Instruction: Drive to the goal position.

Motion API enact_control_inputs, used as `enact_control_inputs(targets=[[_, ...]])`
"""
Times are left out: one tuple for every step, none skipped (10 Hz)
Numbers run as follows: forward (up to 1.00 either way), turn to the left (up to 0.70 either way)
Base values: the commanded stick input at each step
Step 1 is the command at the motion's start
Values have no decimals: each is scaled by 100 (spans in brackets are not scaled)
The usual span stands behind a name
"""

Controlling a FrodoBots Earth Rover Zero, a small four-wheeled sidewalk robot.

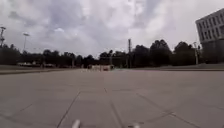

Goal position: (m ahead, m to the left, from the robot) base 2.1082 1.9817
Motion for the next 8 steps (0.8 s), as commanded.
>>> enact_control_inputs(targets=[[85, 0], [85, 0], [85, 0], [85, 0], [85, 0], [85, 0], [85, 0], [85, 0]])
